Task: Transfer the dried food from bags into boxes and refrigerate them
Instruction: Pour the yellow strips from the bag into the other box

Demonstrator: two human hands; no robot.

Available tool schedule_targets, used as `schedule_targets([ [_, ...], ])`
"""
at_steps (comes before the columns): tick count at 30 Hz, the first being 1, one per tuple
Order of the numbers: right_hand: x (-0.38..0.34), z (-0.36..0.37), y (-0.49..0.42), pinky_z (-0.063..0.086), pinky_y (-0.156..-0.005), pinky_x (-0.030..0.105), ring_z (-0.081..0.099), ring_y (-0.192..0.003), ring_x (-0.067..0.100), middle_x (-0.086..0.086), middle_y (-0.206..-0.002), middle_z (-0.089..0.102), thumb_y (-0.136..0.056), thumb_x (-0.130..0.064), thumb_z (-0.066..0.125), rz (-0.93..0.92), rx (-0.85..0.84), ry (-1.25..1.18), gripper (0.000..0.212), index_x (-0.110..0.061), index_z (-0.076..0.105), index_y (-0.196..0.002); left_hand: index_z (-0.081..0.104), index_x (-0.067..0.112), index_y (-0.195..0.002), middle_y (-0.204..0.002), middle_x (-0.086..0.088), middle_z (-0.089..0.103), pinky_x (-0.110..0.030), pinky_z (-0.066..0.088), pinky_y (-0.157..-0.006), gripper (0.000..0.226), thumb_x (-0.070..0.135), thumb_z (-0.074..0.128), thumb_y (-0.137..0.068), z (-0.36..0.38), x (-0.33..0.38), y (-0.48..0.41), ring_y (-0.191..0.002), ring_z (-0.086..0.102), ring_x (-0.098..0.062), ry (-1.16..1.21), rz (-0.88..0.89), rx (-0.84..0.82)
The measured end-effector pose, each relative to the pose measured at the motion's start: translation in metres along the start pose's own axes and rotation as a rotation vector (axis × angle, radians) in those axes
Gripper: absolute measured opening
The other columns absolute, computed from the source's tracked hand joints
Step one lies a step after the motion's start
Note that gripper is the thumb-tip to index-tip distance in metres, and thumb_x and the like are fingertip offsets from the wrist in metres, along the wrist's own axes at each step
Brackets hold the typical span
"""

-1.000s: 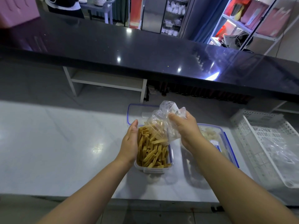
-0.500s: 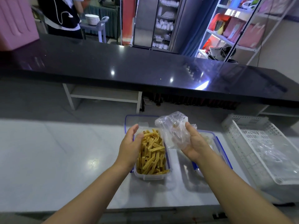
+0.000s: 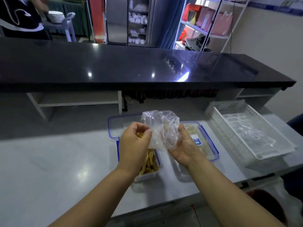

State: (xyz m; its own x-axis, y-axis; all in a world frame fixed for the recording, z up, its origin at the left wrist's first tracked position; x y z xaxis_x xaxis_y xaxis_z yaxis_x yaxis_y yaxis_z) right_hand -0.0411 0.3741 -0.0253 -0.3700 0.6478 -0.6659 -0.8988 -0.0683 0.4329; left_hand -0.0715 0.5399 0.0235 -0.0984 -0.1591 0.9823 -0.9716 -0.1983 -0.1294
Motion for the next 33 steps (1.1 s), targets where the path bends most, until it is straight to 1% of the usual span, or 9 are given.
schedule_targets([
  [3,-0.009,-0.010,0.000,0.060,-0.062,0.030,0.072,-0.075,0.020,0.012,-0.089,0.075,-0.096,-0.036,0.046,0.000,0.010,-0.057,0.042,-0.009,0.076,-0.086,0.061,0.020,-0.085,-0.081,0.004,0.063,-0.032,0.054,-0.072,0.008,0.012,0.060,-0.087,0.006,0.012,-0.003,-0.077,0.059,-0.010,0.043,0.040,0.019],
  [6,-0.018,-0.020,-0.002,0.059,-0.061,0.031,0.068,-0.082,0.021,0.013,-0.097,0.073,-0.096,-0.034,0.047,0.013,0.011,-0.070,0.036,-0.008,0.070,-0.100,0.061,0.019,-0.086,-0.081,0.002,0.064,-0.034,0.055,-0.073,0.010,0.010,0.059,-0.088,0.015,0.018,-0.006,-0.079,0.061,-0.014,0.071,0.047,0.027],
  [9,-0.027,-0.025,-0.008,0.057,-0.081,0.038,0.066,-0.091,0.023,0.013,-0.105,0.072,-0.096,-0.031,0.048,0.004,-0.005,-0.024,0.031,-0.010,0.062,-0.114,0.061,0.018,-0.087,-0.082,-0.001,0.063,-0.037,0.056,-0.071,0.010,0.008,0.057,-0.088,0.016,0.014,-0.012,-0.078,0.061,-0.019,0.054,0.039,0.106],
  [12,-0.036,-0.027,-0.015,0.055,-0.082,0.040,0.069,-0.092,0.025,0.013,-0.111,0.071,-0.094,-0.028,0.051,0.010,-0.042,0.089,0.025,-0.011,0.061,-0.109,0.060,0.018,-0.088,-0.084,-0.006,0.064,-0.032,0.051,-0.059,0.010,0.008,0.056,-0.088,0.011,0.002,-0.012,-0.065,0.057,-0.016,0.031,-0.025,0.209],
  [15,-0.046,-0.022,-0.023,0.051,-0.095,0.050,0.068,-0.102,0.028,0.014,-0.116,0.068,-0.097,-0.026,0.050,0.011,-0.047,0.240,0.024,-0.009,0.058,-0.112,0.059,0.018,-0.094,-0.084,-0.007,0.064,-0.038,0.054,-0.064,0.011,0.010,0.058,-0.087,0.005,-0.013,-0.003,-0.070,0.060,-0.021,-0.012,-0.115,0.318],
  [19,-0.057,0.000,-0.028,0.057,-0.074,0.036,0.069,-0.089,0.023,0.008,-0.100,0.071,-0.097,-0.033,0.050,-0.069,-0.086,0.557,0.027,-0.013,0.062,-0.110,0.055,0.020,-0.102,-0.081,-0.006,0.064,-0.039,0.053,-0.068,0.018,0.012,0.058,-0.086,-0.007,-0.035,0.013,-0.076,0.063,-0.024,-0.078,-0.254,0.458],
  [23,-0.066,0.028,-0.029,0.052,-0.089,0.040,0.065,-0.095,0.025,0.004,-0.101,0.068,-0.099,-0.036,0.043,-0.201,-0.137,0.818,0.027,-0.025,0.067,-0.100,0.053,0.022,-0.104,-0.074,-0.004,0.064,-0.045,0.053,-0.071,0.022,0.014,0.060,-0.085,-0.013,-0.054,0.029,-0.072,0.062,-0.023,-0.108,-0.377,0.490],
  [28,-0.069,0.054,-0.025,0.051,-0.093,0.045,0.062,-0.101,0.030,0.006,-0.109,0.066,-0.097,-0.039,0.045,-0.293,-0.154,0.901,0.024,-0.029,0.066,-0.092,0.052,0.021,-0.105,-0.075,-0.002,0.065,-0.034,0.050,-0.063,0.021,0.017,0.059,-0.086,-0.015,-0.065,0.037,-0.072,0.061,-0.019,-0.118,-0.444,0.441],
  [33,-0.072,0.071,-0.015,0.055,-0.075,0.033,0.065,-0.087,0.018,-0.002,-0.094,0.065,-0.097,-0.036,0.047,-0.349,-0.158,0.886,0.024,-0.022,0.067,-0.097,0.054,0.022,-0.100,-0.078,0.000,0.067,-0.037,0.054,-0.070,0.017,0.021,0.061,-0.085,-0.017,-0.069,0.034,-0.075,0.064,-0.015,-0.146,-0.476,0.354],
])
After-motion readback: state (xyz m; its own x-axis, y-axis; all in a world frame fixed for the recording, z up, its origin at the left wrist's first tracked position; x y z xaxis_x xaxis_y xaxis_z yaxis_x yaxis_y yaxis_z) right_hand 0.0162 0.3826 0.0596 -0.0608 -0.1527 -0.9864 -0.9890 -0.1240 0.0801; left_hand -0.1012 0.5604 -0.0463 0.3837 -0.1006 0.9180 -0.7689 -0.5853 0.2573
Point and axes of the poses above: each hand's wrist, its own y-axis away from the middle knuckle, its own z-axis out of the palm, x = y × z, the point moved 5 cm from there along -y, towards the middle knuckle
